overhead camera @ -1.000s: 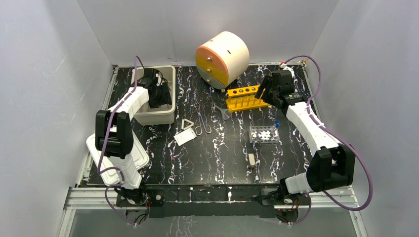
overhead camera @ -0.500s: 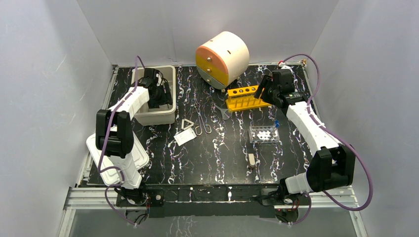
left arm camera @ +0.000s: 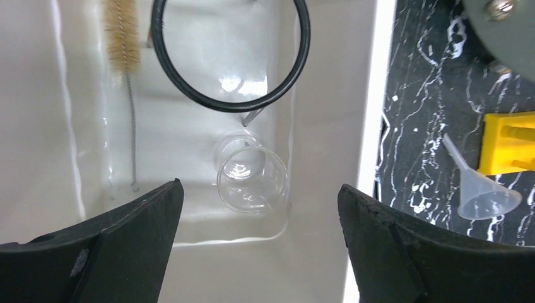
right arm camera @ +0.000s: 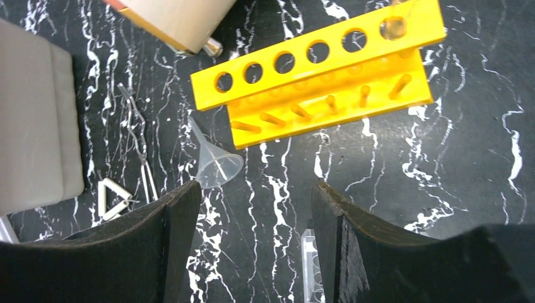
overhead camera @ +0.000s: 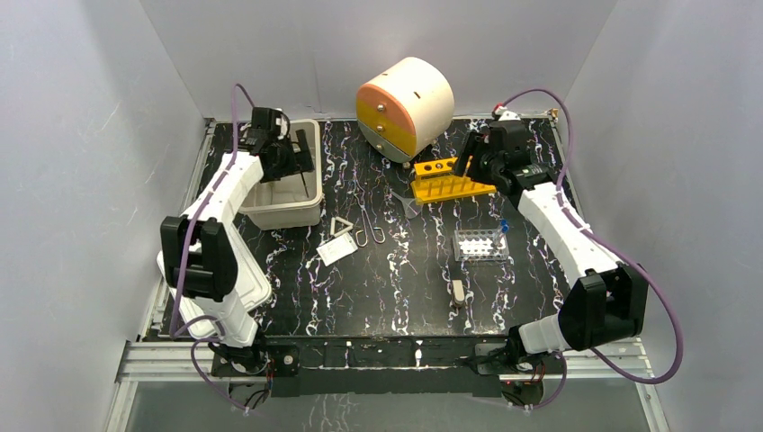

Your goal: Organize the chemistry lab equipment

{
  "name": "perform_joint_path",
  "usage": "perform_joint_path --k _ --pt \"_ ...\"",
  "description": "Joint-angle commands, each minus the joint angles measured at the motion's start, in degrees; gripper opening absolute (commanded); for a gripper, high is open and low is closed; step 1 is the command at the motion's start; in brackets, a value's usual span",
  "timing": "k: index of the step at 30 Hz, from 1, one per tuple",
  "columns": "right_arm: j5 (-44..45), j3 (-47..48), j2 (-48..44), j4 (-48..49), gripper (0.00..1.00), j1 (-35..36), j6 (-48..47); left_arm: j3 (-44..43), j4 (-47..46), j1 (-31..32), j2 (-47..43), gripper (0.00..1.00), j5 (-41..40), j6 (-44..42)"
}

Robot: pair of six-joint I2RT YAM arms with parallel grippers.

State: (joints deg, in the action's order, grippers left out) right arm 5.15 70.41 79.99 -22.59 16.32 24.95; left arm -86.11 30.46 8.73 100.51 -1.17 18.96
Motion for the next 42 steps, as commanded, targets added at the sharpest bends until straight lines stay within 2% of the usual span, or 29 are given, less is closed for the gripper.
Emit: perform_joint_path --k 1,6,10,13,16,20,23,26,30,39,42 --pt "-0.18 4.05 0.47 1.93 0.73 3.20 -2.77 -2.93 3.19 -0.03 -7.55 0.94 -2.74 0.34" --pt "1.40 5.86 2.50 2.88 0.73 9.72 -5.25 -3.94 2.62 -0.03 -12.16 0.97 0.86 3.43" --pt "3.02 7.95 6.52 3.85 0.72 17.67 -6.77 -1.30 -2.42 -0.03 -16.15 0.97 10.11 9.54" --pt "5.14 11.76 12.25 4.61 0.71 23.21 -8.06 2.28 -6.79 -0.02 -20.21 0.96 10.97 15.02" --pt "9.82 23.99 24.80 5.86 0.70 28.00 -8.38 5.73 -2.65 -0.02 -26.53 0.95 2.20 18.64" --pt "13.90 40.86 41.54 4.25 0.69 29.97 -9.24 8.30 4.30 0.06 -33.06 0.95 -8.99 15.96" --pt "18.70 58.50 54.37 -4.33 0.68 30.53 -9.49 9.93 7.08 0.14 -35.57 0.95 -11.33 16.07" --pt "20.91 71.44 64.58 -9.71 0.65 30.48 -8.56 10.39 7.59 0.57 -35.55 0.95 -10.96 15.99" --pt "20.99 71.08 66.07 -8.62 0.55 30.36 -8.12 10.13 7.52 1.39 -34.46 0.95 -10.76 15.76" --pt "22.41 73.82 70.91 -7.85 0.62 29.83 -9.42 8.61 9.18 2.52 -33.19 0.96 -11.21 14.26" --pt "22.85 73.53 72.05 -7.98 0.60 29.66 -9.68 8.94 9.43 2.52 -33.18 0.96 -10.61 14.72"
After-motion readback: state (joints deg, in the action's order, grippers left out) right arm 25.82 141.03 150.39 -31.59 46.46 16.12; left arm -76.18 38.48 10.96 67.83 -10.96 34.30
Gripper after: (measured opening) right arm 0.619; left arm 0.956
